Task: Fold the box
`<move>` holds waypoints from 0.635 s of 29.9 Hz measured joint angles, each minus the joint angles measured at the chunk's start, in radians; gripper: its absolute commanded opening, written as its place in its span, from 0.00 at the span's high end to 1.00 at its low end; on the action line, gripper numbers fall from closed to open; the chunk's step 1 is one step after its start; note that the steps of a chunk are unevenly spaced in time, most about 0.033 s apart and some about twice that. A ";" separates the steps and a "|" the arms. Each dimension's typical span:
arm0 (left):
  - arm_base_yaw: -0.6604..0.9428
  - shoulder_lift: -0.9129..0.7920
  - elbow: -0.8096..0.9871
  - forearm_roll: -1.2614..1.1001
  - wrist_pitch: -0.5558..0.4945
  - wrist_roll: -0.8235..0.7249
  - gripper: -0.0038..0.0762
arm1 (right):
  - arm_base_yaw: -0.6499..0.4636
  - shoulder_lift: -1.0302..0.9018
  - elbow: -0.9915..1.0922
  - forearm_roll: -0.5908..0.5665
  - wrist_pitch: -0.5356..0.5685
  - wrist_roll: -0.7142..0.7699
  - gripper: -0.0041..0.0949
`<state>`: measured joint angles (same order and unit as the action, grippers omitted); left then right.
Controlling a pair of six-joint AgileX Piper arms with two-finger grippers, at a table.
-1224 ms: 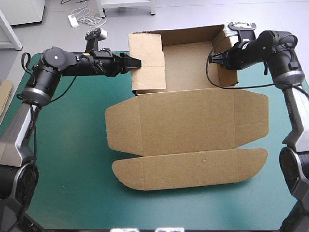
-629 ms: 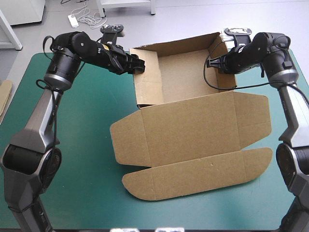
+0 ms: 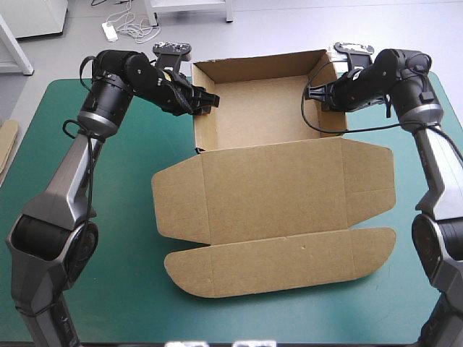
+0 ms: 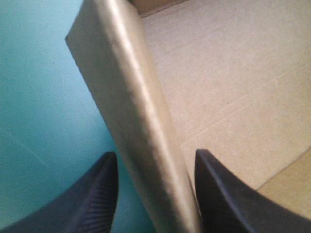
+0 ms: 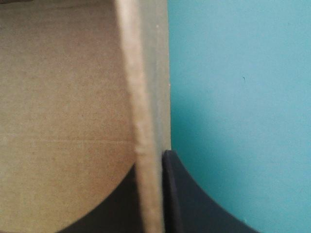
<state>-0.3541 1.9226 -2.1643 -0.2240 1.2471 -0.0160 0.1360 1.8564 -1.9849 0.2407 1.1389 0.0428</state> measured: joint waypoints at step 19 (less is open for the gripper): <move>-0.049 0.061 0.000 0.152 -0.001 -0.040 0.72 | 0.044 0.041 0.000 -0.085 0.001 0.065 0.96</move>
<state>-0.4033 1.9835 -2.1643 -0.0718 1.2464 -0.0563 0.1803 1.8971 -1.9849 0.1557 1.1400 0.1082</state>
